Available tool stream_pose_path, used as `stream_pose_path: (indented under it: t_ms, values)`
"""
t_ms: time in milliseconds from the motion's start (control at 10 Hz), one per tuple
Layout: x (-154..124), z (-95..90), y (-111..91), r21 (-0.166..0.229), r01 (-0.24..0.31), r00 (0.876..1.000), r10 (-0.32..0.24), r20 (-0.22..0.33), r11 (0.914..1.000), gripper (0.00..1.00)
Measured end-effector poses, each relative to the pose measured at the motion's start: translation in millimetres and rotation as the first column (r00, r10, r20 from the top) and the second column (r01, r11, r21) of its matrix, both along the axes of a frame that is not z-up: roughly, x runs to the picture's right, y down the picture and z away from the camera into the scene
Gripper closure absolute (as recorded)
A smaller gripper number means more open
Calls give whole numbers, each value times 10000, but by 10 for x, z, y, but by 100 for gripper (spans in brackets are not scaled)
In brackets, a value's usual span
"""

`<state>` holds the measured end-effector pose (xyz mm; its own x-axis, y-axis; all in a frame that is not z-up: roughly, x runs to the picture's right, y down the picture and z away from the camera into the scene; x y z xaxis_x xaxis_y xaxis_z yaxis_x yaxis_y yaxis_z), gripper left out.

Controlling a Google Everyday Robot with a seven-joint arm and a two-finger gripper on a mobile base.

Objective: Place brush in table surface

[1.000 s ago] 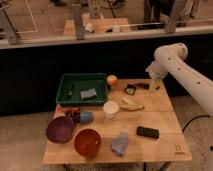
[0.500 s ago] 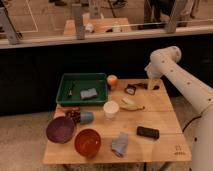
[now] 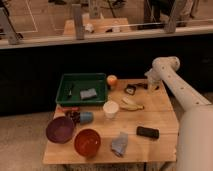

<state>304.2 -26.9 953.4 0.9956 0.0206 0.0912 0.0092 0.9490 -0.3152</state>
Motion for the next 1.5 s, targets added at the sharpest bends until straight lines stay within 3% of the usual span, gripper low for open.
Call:
stream_pose_path:
  t_ms: [500,900,1500]
  values:
    - [-172,234,-18,-279,524,9981,-515,324,9982,20]
    - [-322,452,69,-444,1213,9918,-1193,451,9916,20]
    - [-389,719,199,-765,1633,9860,-1599,483,9836,20]
